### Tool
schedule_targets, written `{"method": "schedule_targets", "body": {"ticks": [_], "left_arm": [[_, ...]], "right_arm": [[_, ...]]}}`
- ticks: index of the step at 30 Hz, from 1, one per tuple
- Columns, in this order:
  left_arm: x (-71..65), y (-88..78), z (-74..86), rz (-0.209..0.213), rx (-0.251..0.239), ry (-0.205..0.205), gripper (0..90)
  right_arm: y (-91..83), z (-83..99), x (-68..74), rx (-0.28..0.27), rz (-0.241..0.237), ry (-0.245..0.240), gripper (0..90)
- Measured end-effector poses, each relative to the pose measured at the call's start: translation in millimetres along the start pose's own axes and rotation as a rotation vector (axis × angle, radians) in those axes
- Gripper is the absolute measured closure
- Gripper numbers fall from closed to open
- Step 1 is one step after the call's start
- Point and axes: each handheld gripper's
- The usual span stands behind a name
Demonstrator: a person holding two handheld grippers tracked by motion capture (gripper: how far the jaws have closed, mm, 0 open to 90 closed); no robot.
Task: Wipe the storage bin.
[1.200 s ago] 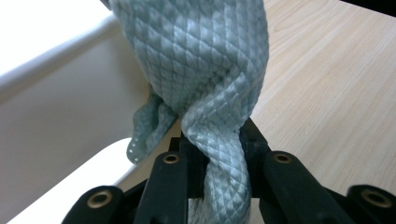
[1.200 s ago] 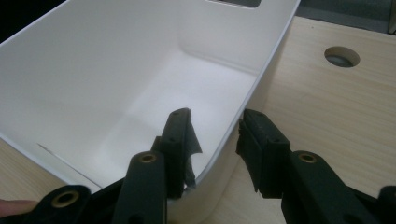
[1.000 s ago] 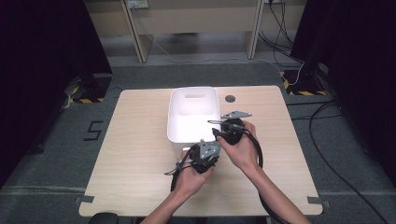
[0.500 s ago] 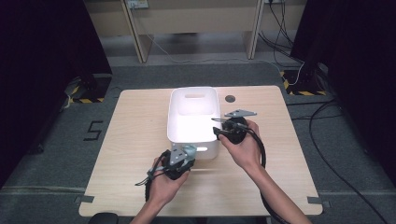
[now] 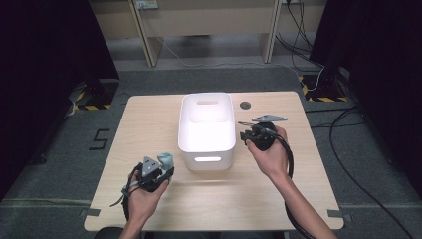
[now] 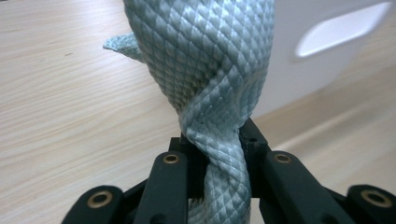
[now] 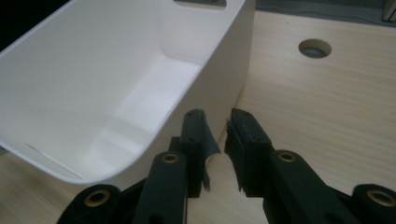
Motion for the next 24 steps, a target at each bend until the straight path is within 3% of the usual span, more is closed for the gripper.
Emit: {"method": "schedule_targets", "body": {"ticks": [6,10,18,21,24], "left_arm": [[3.7,15.2,-9.3,0.009,-0.015,0.009,76.7],[5.6,18.3,-14.9,-0.005,-0.010,0.001,76.7],[11.7,27.0,-15.0,-0.008,-0.001,-0.004,76.7],[15.9,30.2,-7.4,-0.018,0.019,-0.008,76.6],[21.5,32.5,1.0,-0.020,0.050,-0.021,76.3]], "right_arm": [[9.5,11.2,7.1,0.066,-0.002,-0.037,80.3],[10.8,15.2,14.0,0.075,0.001,-0.062,81.1],[14.2,20.7,20.8,0.097,-0.030,-0.064,79.1],[13.2,19.0,16.9,0.097,-0.028,-0.052,77.2],[12.5,18.3,4.2,0.091,0.000,-0.032,73.1]]}}
Point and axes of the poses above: each handheld gripper's, and its own axes: y roughly forward along the jaws, z roughly out of its underside, x roughly to its left, and after that the axes turned 14 degrees about y, right-handed
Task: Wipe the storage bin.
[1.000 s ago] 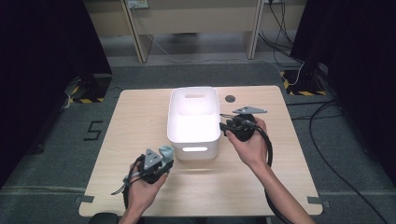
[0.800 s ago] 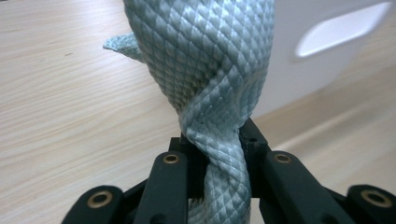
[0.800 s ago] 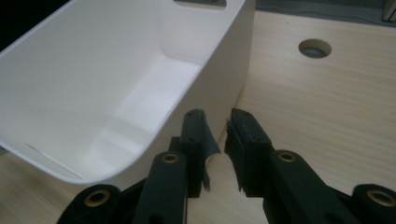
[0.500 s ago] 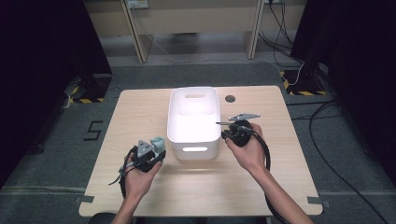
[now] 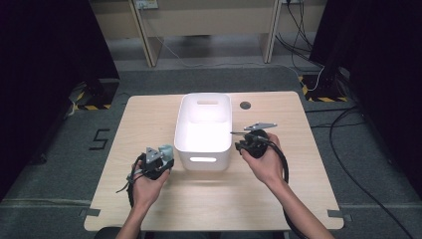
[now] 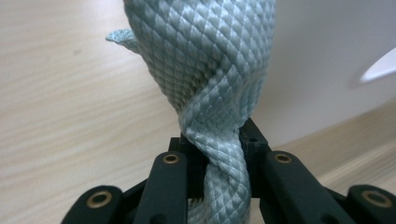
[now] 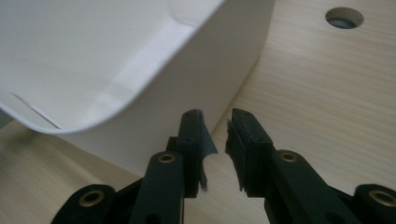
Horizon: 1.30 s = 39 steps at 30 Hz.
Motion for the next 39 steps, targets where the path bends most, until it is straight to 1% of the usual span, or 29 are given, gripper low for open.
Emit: {"method": "schedule_targets", "body": {"ticks": [4,8,9,11,12,13,15,17,20,23,28,34,39], "left_arm": [[12.4,2.0,11.3,-0.016,0.040,-0.027,75.9],[25.1,3.2,19.7,-0.044,0.107,-0.041,75.7],[28.8,3.5,22.2,-0.060,0.125,-0.052,75.7],[33.7,4.2,25.7,-0.082,0.151,-0.061,75.8],[36.1,5.1,27.8,-0.078,0.168,-0.075,75.7],[38.4,6.6,30.3,-0.079,0.175,-0.086,75.6],[40.7,9.0,32.9,-0.083,0.187,-0.093,75.0],[42.8,12.1,34.8,-0.083,0.193,-0.106,74.1],[43.9,15.0,34.8,-0.082,0.199,-0.113,73.0],[43.7,19.2,35.4,-0.089,0.205,-0.114,67.6],[46.7,22.2,36.2,-0.111,0.197,-0.122,59.7],[49.1,23.8,37.3,-0.127,0.188,-0.116,51.2],[50.4,21.9,36.9,-0.141,0.162,-0.114,44.0]], "right_arm": [[1.7,7.1,-19.3,0.010,0.041,0.020,69.5],[1.4,13.4,-32.9,0.018,0.069,0.039,68.1],[1.3,14.1,-34.5,0.021,0.072,0.043,68.0],[1.4,14.6,-38.4,0.022,0.073,0.048,67.8],[1.7,14.3,-39.7,0.020,0.075,0.052,67.7],[2.0,14.0,-40.3,0.022,0.077,0.057,67.7],[3.2,13.3,-40.2,0.022,0.077,0.058,67.5],[4.6,13.6,-39.3,0.026,0.075,0.055,67.3],[6.7,14.5,-38.2,0.030,0.072,0.052,66.9],[7.5,14.7,-38.4,0.032,0.073,0.054,66.5],[7.2,14.7,-38.5,0.031,0.071,0.058,66.2],[7.3,14.4,-38.1,0.029,0.067,0.059,65.7],[7.5,14.3,-38.4,0.028,0.068,0.058,65.6]]}}
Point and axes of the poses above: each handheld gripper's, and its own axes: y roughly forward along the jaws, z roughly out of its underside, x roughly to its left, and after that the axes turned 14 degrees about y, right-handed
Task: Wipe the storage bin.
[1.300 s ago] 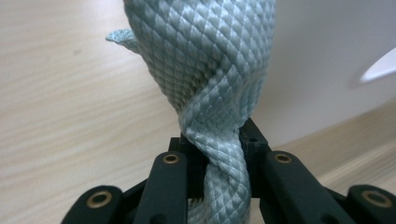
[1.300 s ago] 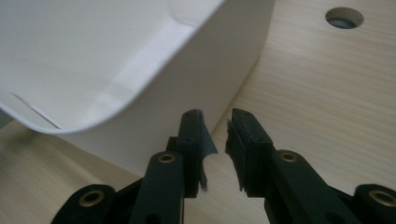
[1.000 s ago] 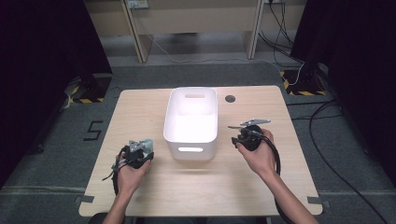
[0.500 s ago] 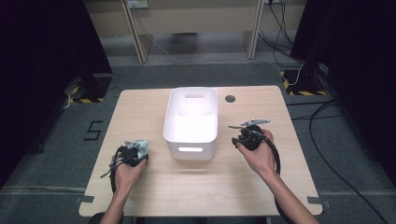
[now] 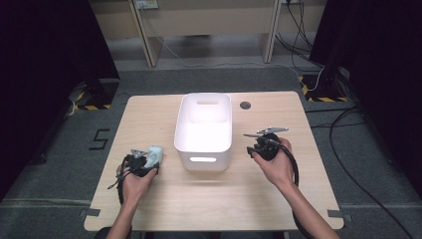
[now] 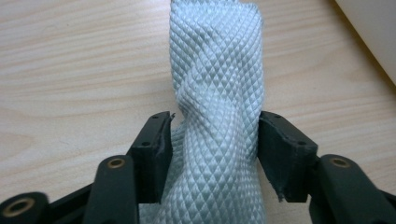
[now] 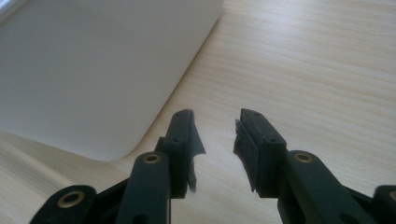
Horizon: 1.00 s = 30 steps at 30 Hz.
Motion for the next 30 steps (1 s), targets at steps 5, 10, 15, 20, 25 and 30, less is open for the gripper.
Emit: {"method": "schedule_targets", "body": {"ticks": [5,10,15,20,25,30], "left_arm": [[0.3,-5.0,-2.1,-0.007,-0.028,0.016,40.7],[1.1,-19.5,-5.3,0.004,-0.086,0.031,38.4],[10.4,-43.0,-0.3,-0.001,-0.189,0.050,37.2],[25.7,-67.5,15.4,-0.035,-0.283,0.052,37.4],[39.2,-72.4,35.7,-0.056,-0.284,0.024,37.2],[43.6,-62.5,61.4,-0.070,-0.288,-0.029,38.6]], "right_arm": [[-0.3,-0.4,0.2,-0.001,-0.001,-0.002,65.2],[-3.1,-1.1,-1.5,-0.012,-0.001,0.004,63.6],[-9.7,-3.3,-4.3,-0.037,-0.005,0.012,61.4],[-20.0,-2.1,-11.4,-0.061,0.000,0.018,59.0],[-27.7,5.0,-23.0,-0.065,0.016,0.033,57.6],[-35.2,16.9,-36.0,-0.070,0.039,0.047,56.8]]}}
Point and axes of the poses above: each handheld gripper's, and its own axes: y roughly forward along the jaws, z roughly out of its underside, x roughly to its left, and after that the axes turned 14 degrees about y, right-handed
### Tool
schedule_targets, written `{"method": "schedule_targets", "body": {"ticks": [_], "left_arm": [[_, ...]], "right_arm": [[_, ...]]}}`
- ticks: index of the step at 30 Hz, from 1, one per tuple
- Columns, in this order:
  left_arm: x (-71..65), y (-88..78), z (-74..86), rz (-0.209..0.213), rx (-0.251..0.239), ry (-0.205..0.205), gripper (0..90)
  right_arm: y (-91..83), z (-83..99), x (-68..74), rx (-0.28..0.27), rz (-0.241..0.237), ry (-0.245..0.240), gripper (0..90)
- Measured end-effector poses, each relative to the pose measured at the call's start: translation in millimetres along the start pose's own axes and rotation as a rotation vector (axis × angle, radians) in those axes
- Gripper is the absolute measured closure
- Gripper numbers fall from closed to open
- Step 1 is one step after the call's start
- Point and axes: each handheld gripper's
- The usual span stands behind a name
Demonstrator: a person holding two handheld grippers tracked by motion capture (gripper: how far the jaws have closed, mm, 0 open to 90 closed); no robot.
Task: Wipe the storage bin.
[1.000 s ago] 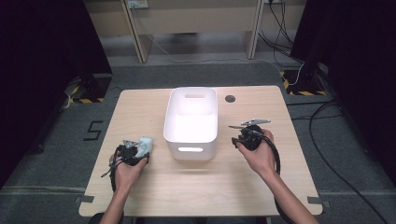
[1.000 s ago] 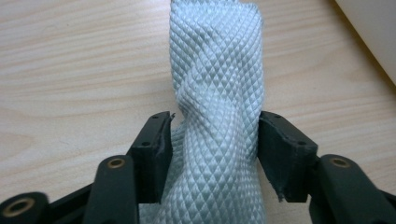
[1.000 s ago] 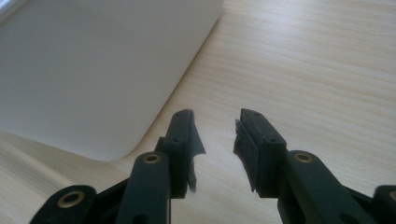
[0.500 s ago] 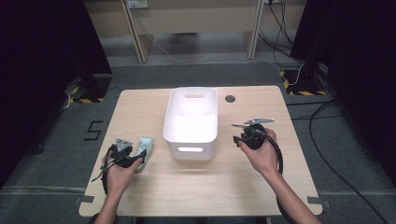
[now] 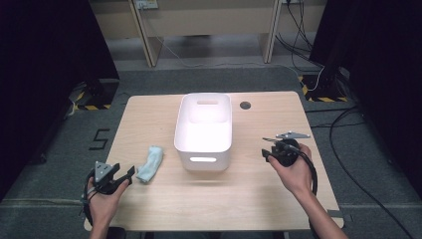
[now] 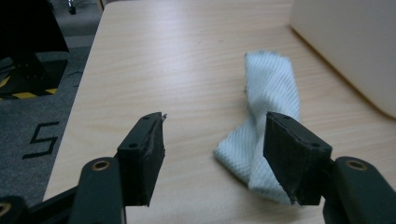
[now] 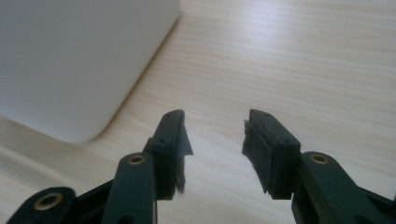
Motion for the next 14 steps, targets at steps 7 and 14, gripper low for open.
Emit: {"method": "schedule_targets", "body": {"ticks": [7,14], "left_arm": [[-6.1,1.8,7.1,0.010,-0.044,-0.007,39.2],[-12.7,5.0,9.6,0.008,-0.063,0.026,41.0]], "right_arm": [[0.3,12.9,-17.0,-0.001,0.035,0.028,54.5],[12.8,19.6,-18.7,0.032,0.048,0.024,52.6]]}}
Point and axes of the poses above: each handheld gripper's, and its own axes: y roughly forward along the jaws, z roughly out of its underside, x roughly to its left, and after that the axes turned 14 degrees about y, right-handed
